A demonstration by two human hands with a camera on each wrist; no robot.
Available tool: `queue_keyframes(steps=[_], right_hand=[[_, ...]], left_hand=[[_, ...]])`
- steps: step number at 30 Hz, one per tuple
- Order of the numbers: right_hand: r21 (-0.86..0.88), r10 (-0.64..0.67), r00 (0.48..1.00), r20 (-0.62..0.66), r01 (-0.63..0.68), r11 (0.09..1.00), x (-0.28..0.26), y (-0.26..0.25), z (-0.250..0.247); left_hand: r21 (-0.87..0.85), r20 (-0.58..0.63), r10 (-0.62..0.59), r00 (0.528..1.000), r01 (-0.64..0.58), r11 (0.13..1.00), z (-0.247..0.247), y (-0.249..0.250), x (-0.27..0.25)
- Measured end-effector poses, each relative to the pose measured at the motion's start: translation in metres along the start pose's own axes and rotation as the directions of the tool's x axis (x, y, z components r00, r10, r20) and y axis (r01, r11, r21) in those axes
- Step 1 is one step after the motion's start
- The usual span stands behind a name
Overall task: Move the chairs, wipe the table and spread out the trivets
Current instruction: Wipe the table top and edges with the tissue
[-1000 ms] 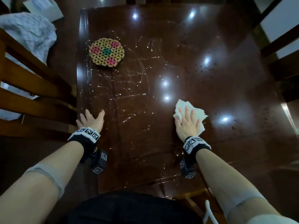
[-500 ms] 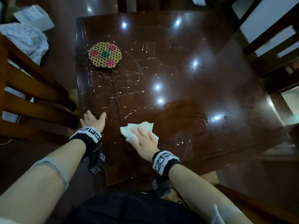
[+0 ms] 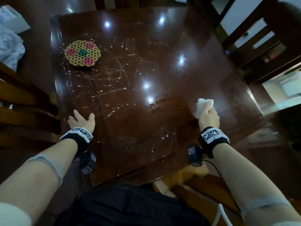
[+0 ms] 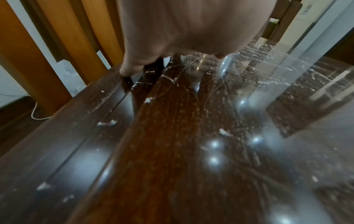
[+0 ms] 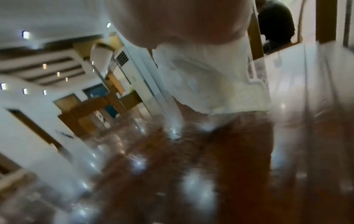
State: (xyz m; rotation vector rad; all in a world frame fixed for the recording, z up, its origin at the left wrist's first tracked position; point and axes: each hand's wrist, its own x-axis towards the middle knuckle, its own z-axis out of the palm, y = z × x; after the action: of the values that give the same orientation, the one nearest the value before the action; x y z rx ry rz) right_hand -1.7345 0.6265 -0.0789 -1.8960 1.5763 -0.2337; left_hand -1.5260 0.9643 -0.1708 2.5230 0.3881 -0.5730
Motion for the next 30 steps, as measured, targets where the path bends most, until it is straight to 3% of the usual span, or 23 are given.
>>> queue_keyframes(steps=[2, 4, 7, 15, 21, 26, 30], right_hand=[[-0.239, -0.008, 0.990, 0.141, 0.042, 0.970, 0.014, 0.028, 0.003], [-0.487, 0.010, 0.952, 0.307, 0.149, 0.860, 0.025, 0.056, 0.016], [-0.619, -0.021, 0.935, 0.354, 0.252, 0.744, 0.031, 0.080, 0.033], [-0.442, -0.239, 0.930, 0.281, 0.346, 0.827, 0.020, 0.095, 0.054], [-0.363, -0.415, 0.822, 0.390, 0.551, 0.751, -0.039, 0.091, 0.086], [-0.235, -0.538, 0.723, 0.434, 0.667, 0.707, -0.104, 0.082, 0.114], [-0.160, -0.579, 0.652, 0.490, 0.720, 0.675, -0.164, 0.069, 0.145]], left_hand=[[-0.020, -0.017, 0.005, 1.000, -0.005, 1.000, 0.000, 0.000, 0.002], [-0.036, -0.029, 0.001, 1.000, -0.002, 0.999, 0.001, -0.001, 0.004], [-0.067, -0.014, -0.009, 1.000, 0.008, 0.998, 0.001, -0.004, 0.008], [-0.263, 0.010, -0.038, 0.999, 0.039, 0.964, -0.004, -0.003, 0.000], [-0.362, 0.032, -0.013, 0.999, 0.024, 0.932, -0.005, -0.015, -0.003], [-0.597, 0.117, 0.046, 0.992, 0.033, 0.802, -0.011, -0.041, -0.009], [-0.566, 0.187, 0.174, 0.967, -0.038, 0.823, -0.014, -0.068, -0.029]])
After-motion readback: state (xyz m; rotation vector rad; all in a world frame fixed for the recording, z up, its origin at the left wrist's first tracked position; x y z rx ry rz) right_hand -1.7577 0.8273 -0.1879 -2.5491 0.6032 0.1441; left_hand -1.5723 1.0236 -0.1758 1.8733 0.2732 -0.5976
